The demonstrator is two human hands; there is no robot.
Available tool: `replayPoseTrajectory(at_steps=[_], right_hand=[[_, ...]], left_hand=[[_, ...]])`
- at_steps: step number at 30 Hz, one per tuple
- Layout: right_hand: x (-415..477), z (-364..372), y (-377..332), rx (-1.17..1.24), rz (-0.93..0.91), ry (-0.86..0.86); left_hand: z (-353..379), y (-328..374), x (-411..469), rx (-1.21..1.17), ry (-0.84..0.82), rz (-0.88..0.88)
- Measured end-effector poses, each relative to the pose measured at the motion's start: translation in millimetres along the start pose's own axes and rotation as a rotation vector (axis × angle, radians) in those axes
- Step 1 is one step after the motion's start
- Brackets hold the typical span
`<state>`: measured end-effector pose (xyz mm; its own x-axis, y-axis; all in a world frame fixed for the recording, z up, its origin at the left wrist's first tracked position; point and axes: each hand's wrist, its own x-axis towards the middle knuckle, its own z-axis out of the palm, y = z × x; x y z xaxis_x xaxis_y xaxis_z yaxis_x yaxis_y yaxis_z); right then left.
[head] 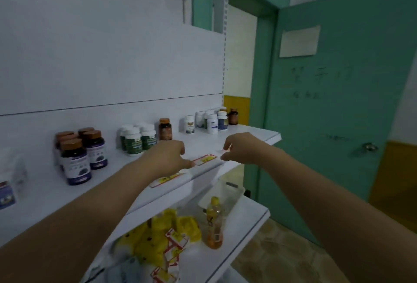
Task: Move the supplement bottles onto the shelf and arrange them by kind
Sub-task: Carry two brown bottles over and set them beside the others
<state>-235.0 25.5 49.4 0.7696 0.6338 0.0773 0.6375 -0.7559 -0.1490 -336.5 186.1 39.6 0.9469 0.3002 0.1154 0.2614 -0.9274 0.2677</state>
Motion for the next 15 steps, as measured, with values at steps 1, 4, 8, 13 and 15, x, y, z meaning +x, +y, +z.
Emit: replayPoseTrajectory(at_steps=[1,4,8,13,15], right_hand=[[-5,-1,25,0.006,0.028,0.010],[-17,-7,102,0.020,0.103,0.015],[-22,-19,199,0.033,0.200,0.038],[-3,-32,289,0.017,0.262,0.021],[13,-34,312,0.029,0.266,0.032]], left_hand=[[7,20,10,0.005,-0.004,0.024],[29,89,45,0.019,-0.024,0.089],[63,179,91,0.077,-0.071,0.162],[98,251,149,0.072,-0.082,0.197],[106,266,171,0.060,-0.092,0.206]])
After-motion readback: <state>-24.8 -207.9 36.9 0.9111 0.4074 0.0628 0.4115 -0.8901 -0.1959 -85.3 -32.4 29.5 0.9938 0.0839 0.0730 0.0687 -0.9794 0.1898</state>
